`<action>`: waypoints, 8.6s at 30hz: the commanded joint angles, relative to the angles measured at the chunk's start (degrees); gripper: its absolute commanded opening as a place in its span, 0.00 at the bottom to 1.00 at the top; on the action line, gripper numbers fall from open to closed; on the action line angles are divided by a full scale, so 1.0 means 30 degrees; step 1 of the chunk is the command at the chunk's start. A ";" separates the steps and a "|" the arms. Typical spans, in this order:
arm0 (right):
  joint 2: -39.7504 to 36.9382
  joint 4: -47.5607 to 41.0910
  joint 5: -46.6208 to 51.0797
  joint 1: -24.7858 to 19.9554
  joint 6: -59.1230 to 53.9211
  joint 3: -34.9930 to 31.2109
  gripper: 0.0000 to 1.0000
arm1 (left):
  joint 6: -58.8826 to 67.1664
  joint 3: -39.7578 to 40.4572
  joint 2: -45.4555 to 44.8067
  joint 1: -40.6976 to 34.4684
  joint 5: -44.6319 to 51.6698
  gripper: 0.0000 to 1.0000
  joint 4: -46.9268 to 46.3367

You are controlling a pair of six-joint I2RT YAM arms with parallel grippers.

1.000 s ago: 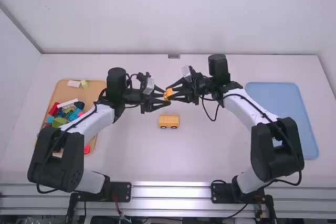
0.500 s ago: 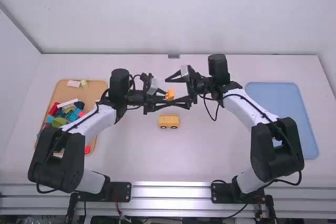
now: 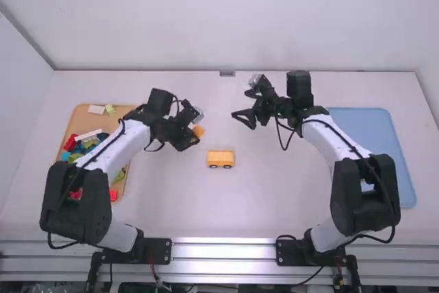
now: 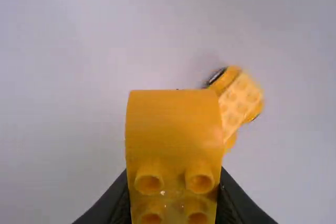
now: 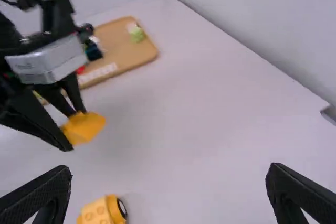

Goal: Assemble lego blocks to make yellow taxi

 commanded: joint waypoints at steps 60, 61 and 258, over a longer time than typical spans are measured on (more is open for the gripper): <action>0.0022 -0.0780 0.1297 0.0138 -0.0780 0.0495 0.99 | 1.5701 -0.8874 0.5348 0.5821 1.1766 0.87 1.2539; 0.0022 -0.0801 0.1290 0.0138 -0.0758 0.0495 0.98 | 1.6211 -0.8750 0.5348 0.5843 1.1533 0.84 1.2080; 0.9639 1.0805 -0.3723 0.3140 -0.9231 -0.6375 0.49 | 1.1504 -0.5428 0.6513 -0.1690 0.8313 0.02 1.2706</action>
